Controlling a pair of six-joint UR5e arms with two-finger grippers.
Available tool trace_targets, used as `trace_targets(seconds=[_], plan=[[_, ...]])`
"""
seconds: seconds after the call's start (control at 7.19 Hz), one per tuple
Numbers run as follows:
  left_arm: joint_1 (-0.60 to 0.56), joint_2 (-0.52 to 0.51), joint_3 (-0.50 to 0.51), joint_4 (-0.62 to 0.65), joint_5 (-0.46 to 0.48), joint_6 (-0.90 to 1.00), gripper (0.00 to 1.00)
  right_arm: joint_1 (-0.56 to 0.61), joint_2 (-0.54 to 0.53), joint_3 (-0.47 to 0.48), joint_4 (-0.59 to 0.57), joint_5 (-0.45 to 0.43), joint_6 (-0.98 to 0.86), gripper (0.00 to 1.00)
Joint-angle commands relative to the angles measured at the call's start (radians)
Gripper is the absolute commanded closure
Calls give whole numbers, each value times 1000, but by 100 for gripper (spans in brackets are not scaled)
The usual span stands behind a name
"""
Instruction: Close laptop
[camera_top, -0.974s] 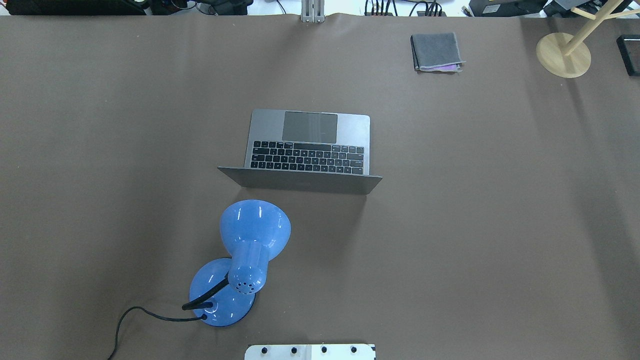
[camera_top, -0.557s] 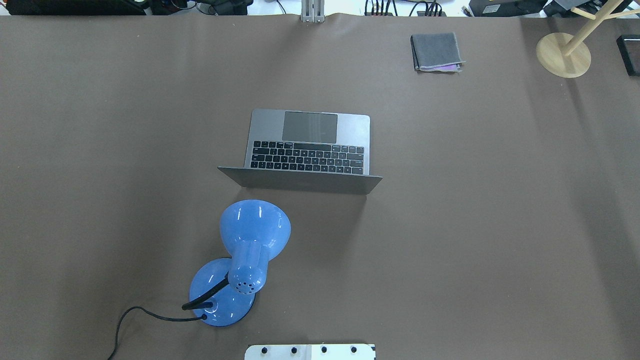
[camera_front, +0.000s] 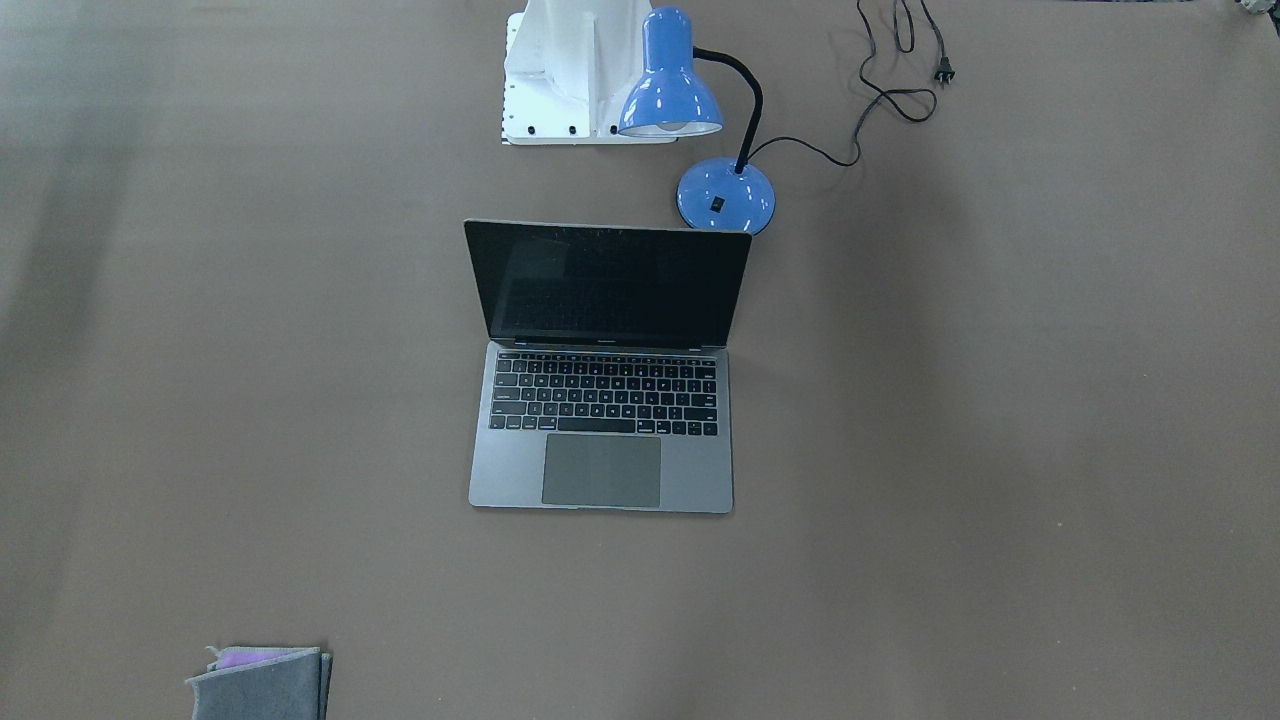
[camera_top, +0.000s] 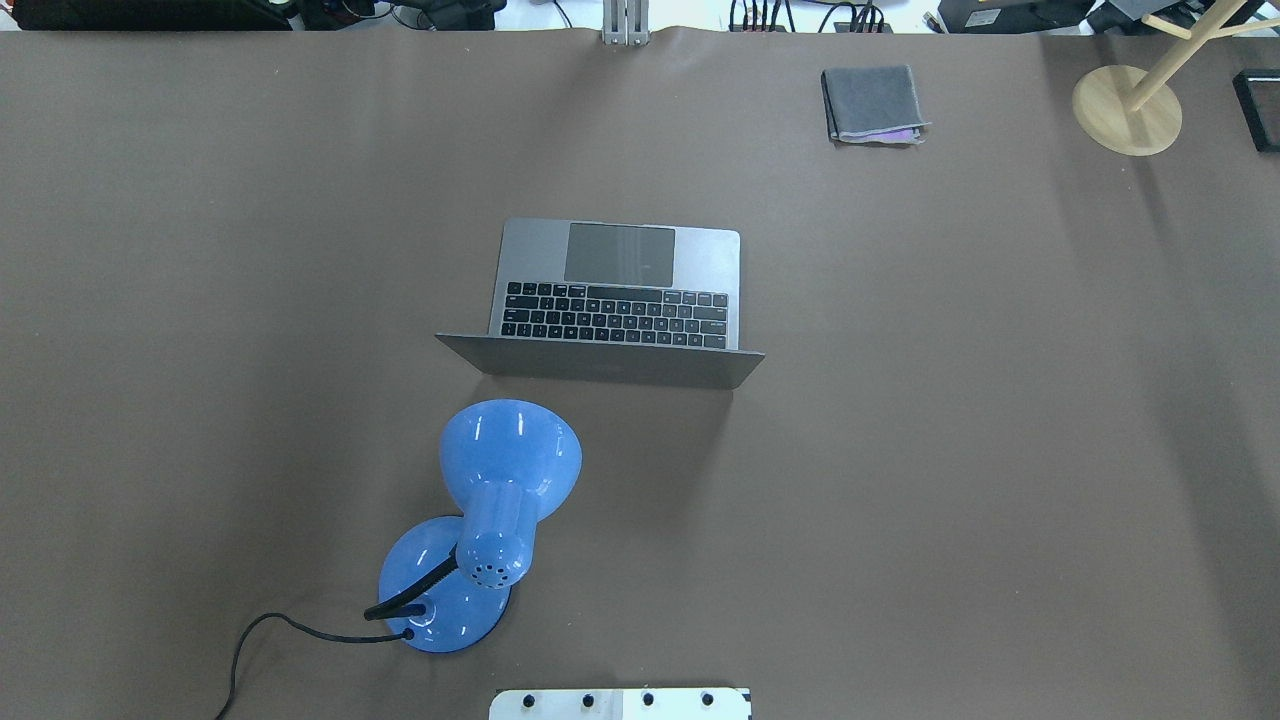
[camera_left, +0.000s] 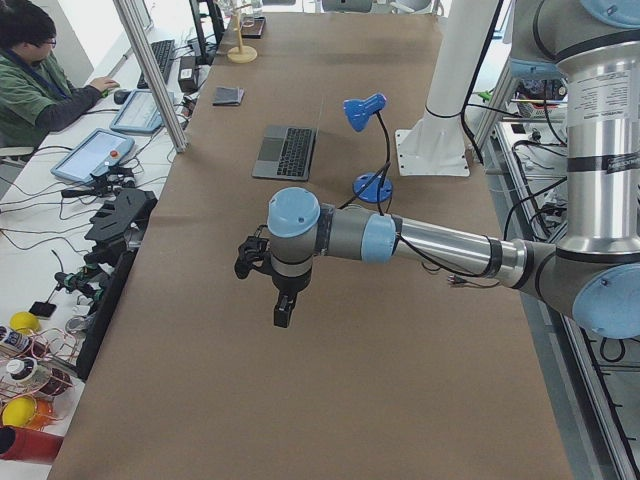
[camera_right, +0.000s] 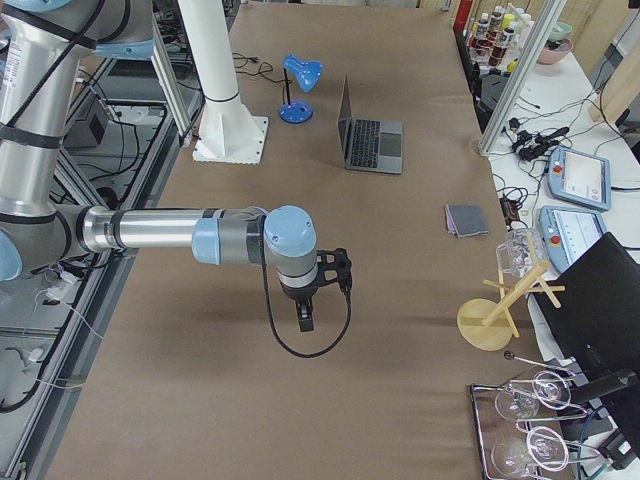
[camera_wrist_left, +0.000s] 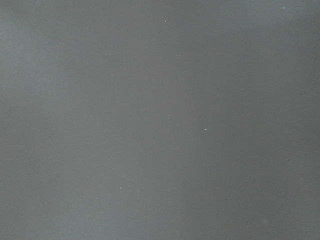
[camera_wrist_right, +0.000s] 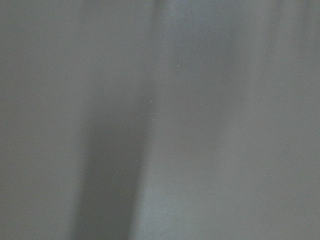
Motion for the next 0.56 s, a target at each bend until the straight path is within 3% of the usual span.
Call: trace_targets(seconds=[0.0,0.14,0.28,0.42], plan=[[-1,-72,-4,-33,-1,-1,0,0,2,3,115,54,50,0],[-1,-92,3,-130,0,0,0,0,22,9,117,54,70,0],[1,-113,84,-342,-1,-4,0,0,43,11,115,56,70,0],[1,-107,105,-425,-9,-9,0,0,51,14,123,56,78,0]])
